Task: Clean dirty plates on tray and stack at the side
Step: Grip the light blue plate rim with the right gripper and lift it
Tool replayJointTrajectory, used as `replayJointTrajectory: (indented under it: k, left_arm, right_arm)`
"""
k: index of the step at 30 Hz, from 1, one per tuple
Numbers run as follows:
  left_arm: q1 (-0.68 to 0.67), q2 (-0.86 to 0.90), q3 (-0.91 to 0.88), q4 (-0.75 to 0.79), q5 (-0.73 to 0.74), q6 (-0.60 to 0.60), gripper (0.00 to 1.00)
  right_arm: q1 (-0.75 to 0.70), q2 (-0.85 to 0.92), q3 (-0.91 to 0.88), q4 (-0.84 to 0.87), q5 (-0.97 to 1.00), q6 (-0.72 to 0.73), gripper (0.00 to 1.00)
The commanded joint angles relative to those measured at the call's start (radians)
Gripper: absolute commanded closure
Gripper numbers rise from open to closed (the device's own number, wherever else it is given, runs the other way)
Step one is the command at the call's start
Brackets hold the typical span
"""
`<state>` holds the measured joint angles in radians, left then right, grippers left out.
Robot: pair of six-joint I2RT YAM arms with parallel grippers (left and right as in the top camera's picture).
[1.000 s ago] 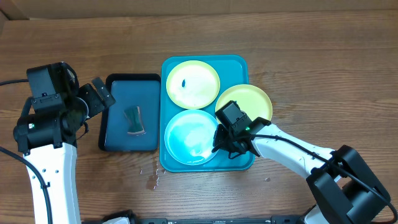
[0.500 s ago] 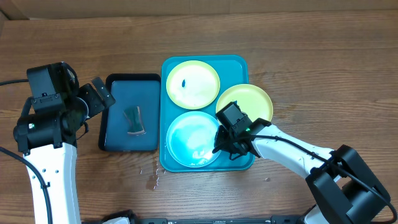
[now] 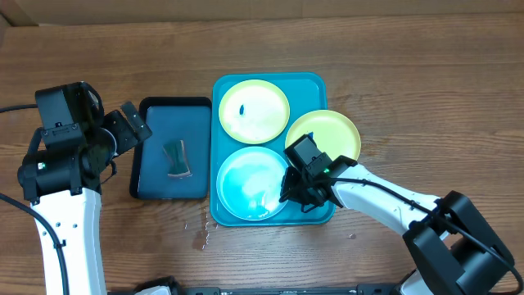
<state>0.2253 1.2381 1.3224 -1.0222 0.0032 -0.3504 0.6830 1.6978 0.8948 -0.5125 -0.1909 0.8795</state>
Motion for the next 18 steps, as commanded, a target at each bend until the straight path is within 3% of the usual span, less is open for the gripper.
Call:
replayJointTrajectory:
  k: [1,9,18]
  left_arm:
    - [0.004,0.005,0.018,0.001,-0.011,-0.020,0.00]
    - [0.004,0.005,0.018,0.001,-0.011,-0.020,0.00]
    - [0.004,0.005,0.018,0.001,-0.011,-0.020,0.00]
  right_arm:
    - [0.002,-0.090,-0.002,-0.006,-0.035,-0.023,0.96]
    - [0.002,-0.219,0.013,-0.060,-0.034,-0.023,0.96]
    - [0.002,-0.219,0.154,-0.182,0.025,-0.023,0.96]
